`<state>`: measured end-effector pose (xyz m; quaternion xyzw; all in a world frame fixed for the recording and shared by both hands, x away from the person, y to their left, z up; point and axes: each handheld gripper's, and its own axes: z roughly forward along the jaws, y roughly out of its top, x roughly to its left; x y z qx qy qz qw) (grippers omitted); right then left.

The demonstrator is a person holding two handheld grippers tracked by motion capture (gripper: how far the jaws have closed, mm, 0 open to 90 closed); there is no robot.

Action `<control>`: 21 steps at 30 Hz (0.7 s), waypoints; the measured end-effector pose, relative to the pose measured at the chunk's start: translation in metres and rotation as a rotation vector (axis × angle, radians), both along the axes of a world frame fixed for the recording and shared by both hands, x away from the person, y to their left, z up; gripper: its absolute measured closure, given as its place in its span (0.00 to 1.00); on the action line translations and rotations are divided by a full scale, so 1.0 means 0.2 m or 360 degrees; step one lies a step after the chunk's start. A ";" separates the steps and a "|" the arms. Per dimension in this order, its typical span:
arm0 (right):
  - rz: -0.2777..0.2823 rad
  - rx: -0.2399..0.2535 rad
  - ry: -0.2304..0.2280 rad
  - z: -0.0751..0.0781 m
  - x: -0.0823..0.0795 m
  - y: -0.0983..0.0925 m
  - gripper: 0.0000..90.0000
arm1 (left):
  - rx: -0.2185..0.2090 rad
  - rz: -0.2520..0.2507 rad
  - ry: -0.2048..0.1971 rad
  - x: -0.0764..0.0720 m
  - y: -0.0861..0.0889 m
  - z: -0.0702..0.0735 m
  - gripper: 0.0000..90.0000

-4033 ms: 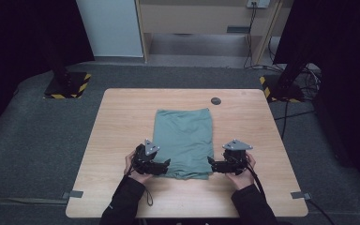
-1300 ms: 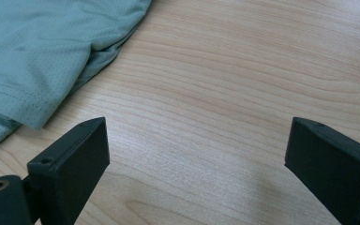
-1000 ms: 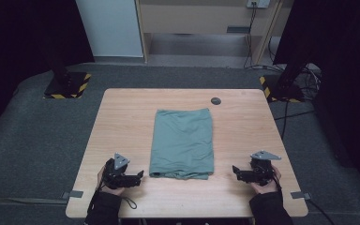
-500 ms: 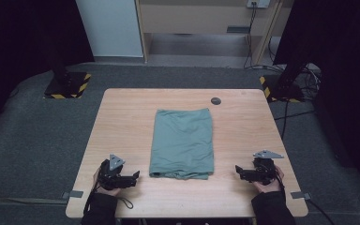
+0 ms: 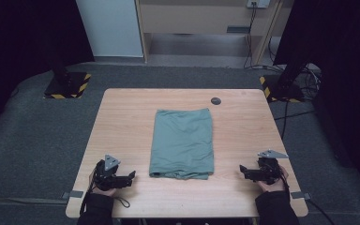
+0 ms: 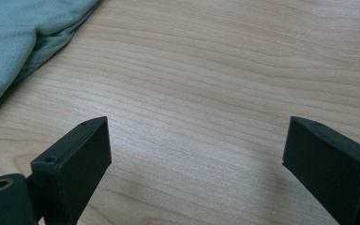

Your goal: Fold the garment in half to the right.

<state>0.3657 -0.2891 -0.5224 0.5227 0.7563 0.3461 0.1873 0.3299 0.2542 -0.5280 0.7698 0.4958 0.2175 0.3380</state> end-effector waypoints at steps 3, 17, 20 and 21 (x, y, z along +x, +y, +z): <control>0.0007 0.0000 -0.0002 0.00 0.00 -0.01 0.09 | 0.0000 0.0000 0.0001 0.00 0.01 0.00 0.08; 0.0007 -0.0031 0.0010 0.00 0.00 -0.05 0.09 | 0.0036 -0.0005 0.0014 0.01 0.08 0.00 0.08; 0.0015 -0.0046 0.0010 0.00 0.00 -0.04 0.09 | 0.0038 0.0006 0.0007 0.01 0.10 0.00 0.07; 0.0015 -0.0046 0.0010 0.00 0.00 -0.04 0.09 | 0.0038 0.0006 0.0007 0.01 0.10 0.00 0.07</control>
